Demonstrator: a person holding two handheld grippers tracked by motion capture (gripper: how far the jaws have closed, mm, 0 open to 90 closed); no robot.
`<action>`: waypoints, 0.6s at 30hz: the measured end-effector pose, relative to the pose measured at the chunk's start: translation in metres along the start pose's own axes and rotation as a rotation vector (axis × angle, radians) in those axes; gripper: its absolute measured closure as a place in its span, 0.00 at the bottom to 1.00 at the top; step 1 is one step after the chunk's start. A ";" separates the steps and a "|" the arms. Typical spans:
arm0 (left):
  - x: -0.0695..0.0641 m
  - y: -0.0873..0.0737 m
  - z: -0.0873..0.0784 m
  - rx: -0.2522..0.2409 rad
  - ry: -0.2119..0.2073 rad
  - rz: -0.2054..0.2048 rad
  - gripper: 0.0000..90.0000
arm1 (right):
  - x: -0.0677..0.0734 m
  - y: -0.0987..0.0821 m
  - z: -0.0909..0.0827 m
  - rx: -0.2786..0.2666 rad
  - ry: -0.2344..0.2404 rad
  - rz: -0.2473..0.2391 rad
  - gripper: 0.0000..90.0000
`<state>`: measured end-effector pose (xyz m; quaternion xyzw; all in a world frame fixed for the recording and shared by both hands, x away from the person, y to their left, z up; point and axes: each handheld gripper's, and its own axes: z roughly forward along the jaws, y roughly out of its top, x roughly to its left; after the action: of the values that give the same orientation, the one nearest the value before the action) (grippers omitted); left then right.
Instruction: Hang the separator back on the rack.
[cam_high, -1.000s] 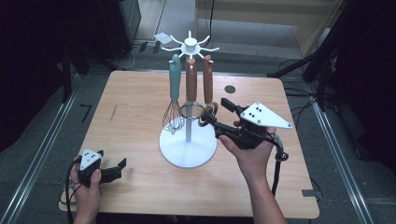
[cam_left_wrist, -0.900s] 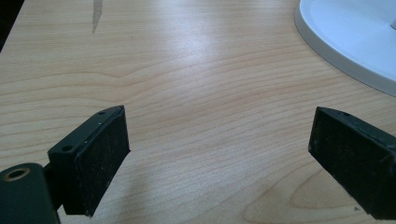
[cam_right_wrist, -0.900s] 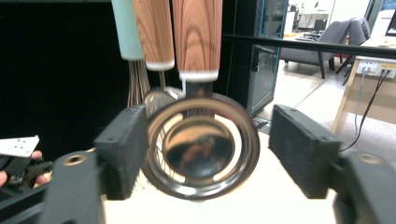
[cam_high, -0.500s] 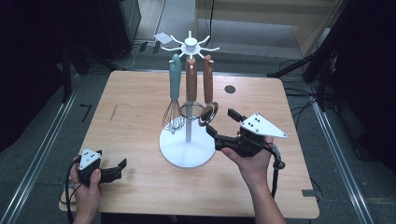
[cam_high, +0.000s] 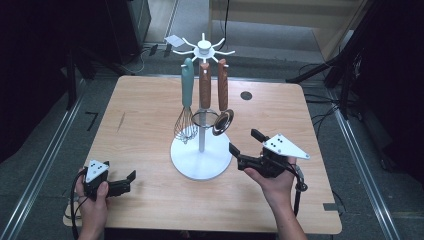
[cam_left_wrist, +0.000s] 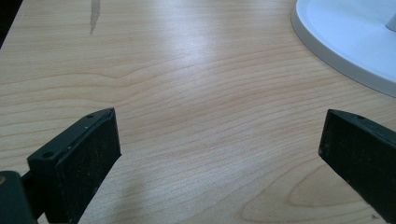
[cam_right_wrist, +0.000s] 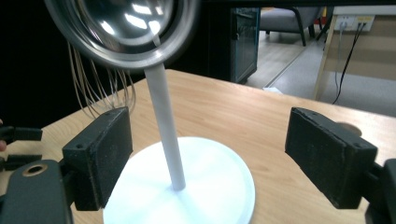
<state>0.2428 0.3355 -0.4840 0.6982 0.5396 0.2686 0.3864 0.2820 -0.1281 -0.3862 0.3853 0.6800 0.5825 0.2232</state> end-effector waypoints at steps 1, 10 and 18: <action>0.000 0.000 0.000 0.001 -0.001 0.002 0.00 | -0.002 -0.004 0.000 0.004 -0.004 0.001 0.17; 0.000 0.000 0.000 0.001 0.002 0.003 0.00 | -0.017 -0.034 -0.002 0.047 -0.054 0.024 0.18; 0.000 0.000 0.000 0.001 0.004 0.004 0.00 | -0.029 -0.051 -0.011 0.073 -0.096 0.026 0.20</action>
<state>0.2426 0.3352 -0.4839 0.6988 0.5392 0.2705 0.3844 0.2776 -0.1592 -0.4371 0.4295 0.6841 0.5412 0.2336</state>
